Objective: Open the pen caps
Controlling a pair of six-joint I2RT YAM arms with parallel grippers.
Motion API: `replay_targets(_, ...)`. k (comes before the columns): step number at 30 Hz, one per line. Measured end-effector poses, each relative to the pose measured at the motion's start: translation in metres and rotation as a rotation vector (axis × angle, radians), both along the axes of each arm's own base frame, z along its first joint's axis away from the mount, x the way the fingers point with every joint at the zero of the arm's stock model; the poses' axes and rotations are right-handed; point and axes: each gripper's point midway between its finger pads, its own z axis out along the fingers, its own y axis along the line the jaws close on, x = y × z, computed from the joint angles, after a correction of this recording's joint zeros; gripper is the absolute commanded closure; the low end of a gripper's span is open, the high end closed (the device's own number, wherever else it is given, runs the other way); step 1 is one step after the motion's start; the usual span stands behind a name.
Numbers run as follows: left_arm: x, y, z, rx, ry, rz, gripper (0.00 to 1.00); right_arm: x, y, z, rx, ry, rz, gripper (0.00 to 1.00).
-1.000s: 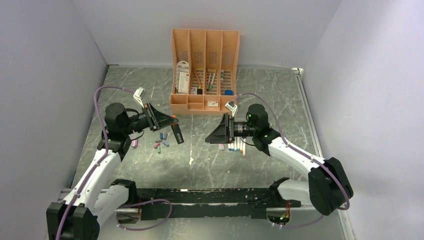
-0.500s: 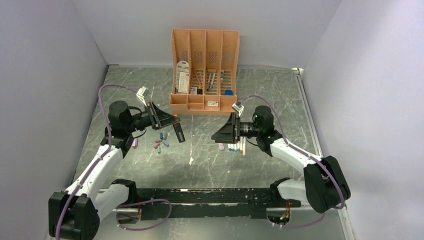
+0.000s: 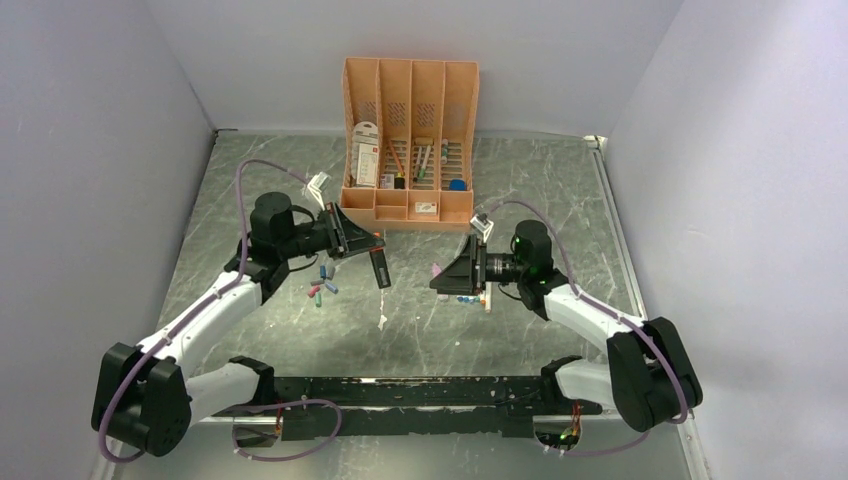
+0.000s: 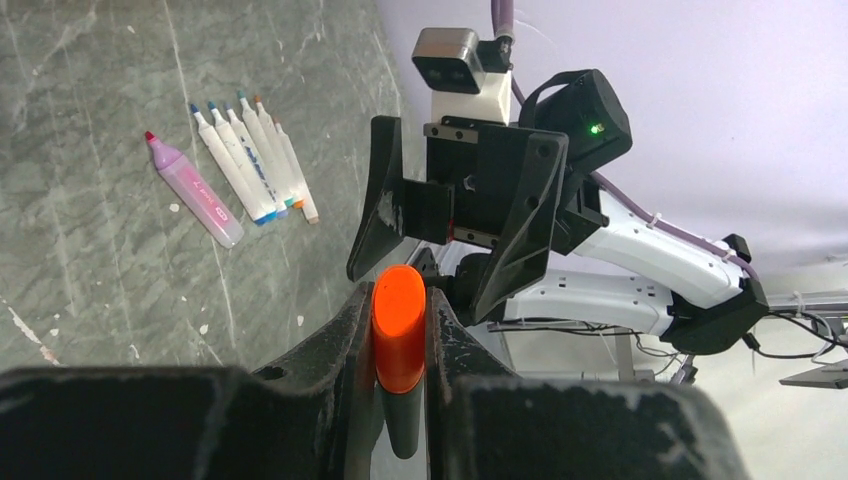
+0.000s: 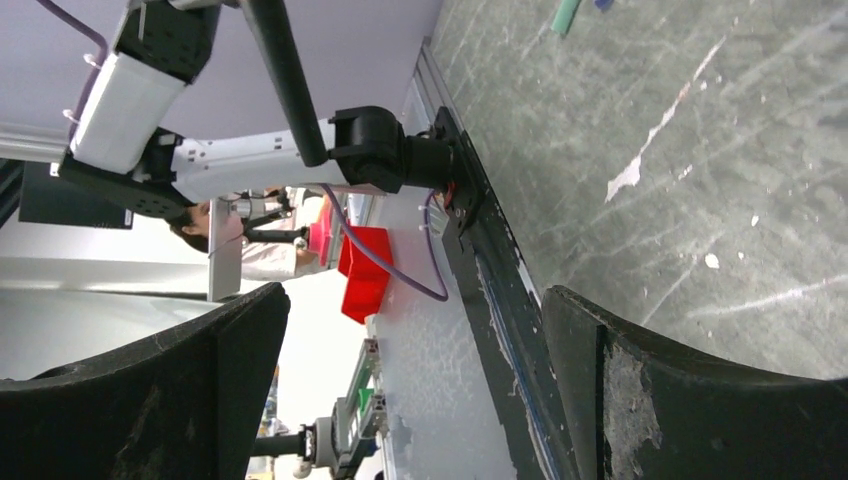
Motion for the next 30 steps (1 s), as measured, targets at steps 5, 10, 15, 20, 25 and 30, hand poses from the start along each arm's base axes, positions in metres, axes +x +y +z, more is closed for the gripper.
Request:
replay_targets(5,0.003,-0.013,-0.002,0.019,0.004,-0.006,0.92,-0.010,-0.005,-0.010,-0.011,0.019,0.005,0.01)
replay_targets(10,0.006,-0.022,-0.010,0.041,0.026,-0.004,0.92,-0.014,-0.008,-0.014,-0.016,0.018,0.007,0.02)
replay_targets(15,0.004,-0.030,-0.016,0.054,0.037,-0.014,0.92,-0.014,-0.011,-0.017,-0.025,0.019,0.004,0.02)
replay_targets(20,0.001,-0.035,-0.016,0.056,0.033,-0.019,0.92,-0.015,-0.012,-0.018,-0.032,0.019,0.003,0.02)
replay_targets(25,0.001,-0.036,-0.015,0.053,0.026,-0.020,0.93,-0.017,-0.014,-0.020,-0.044,0.026,0.002,0.02)
replay_targets(30,0.001,-0.036,-0.013,0.049,0.018,-0.021,0.92,-0.016,-0.015,-0.021,-0.054,0.027,-0.011,0.03)
